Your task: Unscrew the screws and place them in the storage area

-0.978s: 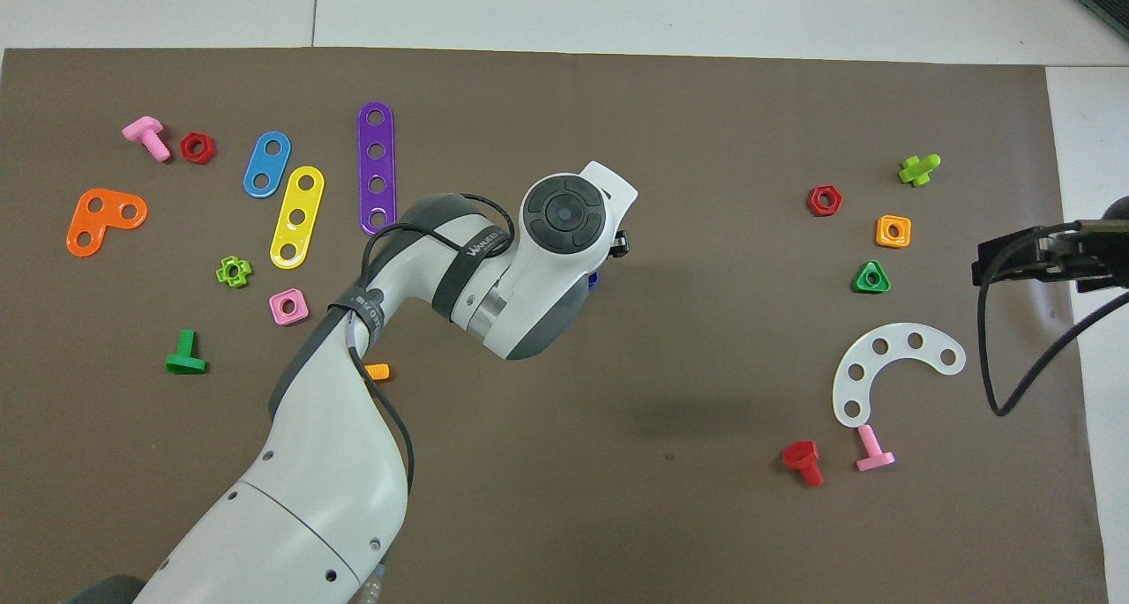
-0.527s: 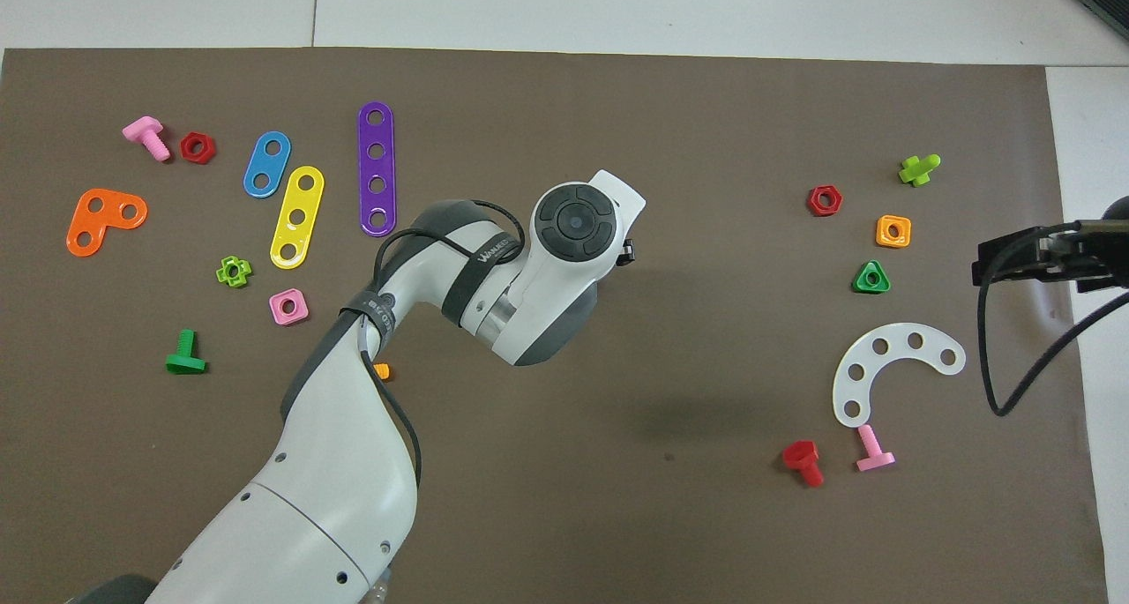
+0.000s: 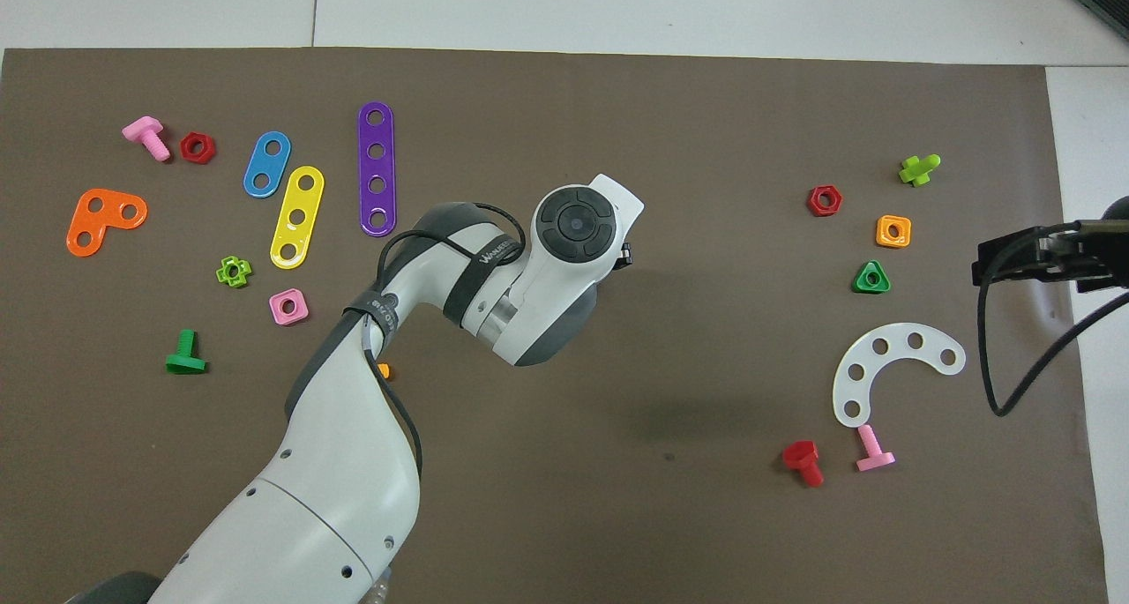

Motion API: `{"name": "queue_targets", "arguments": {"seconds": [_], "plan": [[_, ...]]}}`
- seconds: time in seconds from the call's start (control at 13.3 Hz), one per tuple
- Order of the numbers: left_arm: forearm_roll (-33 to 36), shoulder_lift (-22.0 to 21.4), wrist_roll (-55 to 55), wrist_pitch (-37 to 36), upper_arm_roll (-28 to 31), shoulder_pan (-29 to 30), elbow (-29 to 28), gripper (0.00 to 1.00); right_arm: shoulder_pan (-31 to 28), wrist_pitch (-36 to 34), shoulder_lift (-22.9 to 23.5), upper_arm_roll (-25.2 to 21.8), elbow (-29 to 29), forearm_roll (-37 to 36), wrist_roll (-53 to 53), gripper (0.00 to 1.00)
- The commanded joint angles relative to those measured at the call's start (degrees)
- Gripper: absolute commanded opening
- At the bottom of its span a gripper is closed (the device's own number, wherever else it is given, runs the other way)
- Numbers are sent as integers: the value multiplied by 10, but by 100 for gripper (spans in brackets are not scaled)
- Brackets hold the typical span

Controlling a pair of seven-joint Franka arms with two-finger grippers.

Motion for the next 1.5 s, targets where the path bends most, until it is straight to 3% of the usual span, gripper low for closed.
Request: {"name": "queue_targets", "arguments": {"seconds": [0.0, 0.6, 1.13, 1.43], "plan": [[17, -3, -8, -8, 9, -9, 1, 58, -5, 5, -5, 2, -3, 11, -16, 100], [18, -4, -8, -10, 9, -8, 4, 54, -5, 5, -5, 2, -3, 10, -16, 100], [15, -3, -8, -28, 9, -7, 8, 35, -5, 5, -5, 2, -3, 10, -16, 100], [14, -3, -8, -38, 9, -6, 15, 31, -5, 5, -5, 2, -3, 11, -16, 100]]}}
